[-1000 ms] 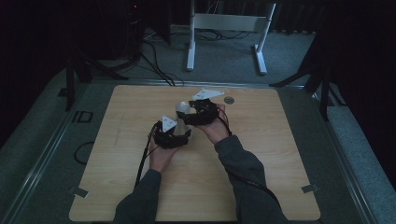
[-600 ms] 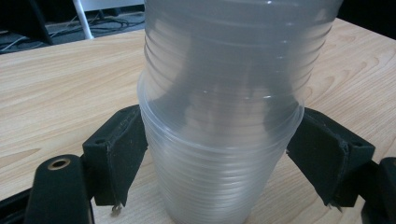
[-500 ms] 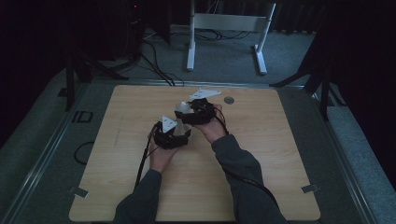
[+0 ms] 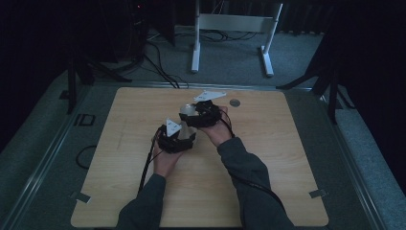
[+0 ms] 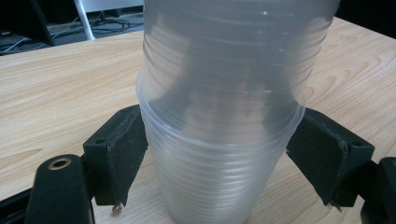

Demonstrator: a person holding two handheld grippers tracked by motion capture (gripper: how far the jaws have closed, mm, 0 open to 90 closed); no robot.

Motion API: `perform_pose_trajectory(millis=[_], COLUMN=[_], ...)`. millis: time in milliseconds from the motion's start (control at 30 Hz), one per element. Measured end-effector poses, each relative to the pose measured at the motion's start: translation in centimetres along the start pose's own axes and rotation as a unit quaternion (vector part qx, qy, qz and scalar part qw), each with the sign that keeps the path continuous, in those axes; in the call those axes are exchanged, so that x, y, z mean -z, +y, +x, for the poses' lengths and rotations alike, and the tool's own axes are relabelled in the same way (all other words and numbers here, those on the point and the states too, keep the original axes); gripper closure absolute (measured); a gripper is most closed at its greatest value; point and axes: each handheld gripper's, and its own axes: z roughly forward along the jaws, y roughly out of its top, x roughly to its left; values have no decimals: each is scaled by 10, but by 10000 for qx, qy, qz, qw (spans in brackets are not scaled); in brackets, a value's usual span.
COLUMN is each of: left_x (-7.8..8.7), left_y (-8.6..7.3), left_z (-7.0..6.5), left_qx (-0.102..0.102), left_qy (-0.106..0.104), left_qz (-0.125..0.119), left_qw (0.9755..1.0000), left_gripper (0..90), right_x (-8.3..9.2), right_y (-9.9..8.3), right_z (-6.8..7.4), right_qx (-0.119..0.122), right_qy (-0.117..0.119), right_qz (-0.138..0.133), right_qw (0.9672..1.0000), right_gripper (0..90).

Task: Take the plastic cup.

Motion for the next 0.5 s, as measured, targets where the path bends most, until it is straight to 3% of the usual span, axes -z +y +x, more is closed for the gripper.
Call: perform_pose_trajectory(millis=[500], left_x=[0], left_y=[-1], left_z=[0], left_qx=[12], left_qy=[-33], left_qz=[-13], left_qw=[10000], left_gripper=[212], right_x=[7], right_y=[12], right_z=[3], right_qx=[17], right_qy=[41], right_qz=[-113], right_qw=[9999], right_gripper=[397])
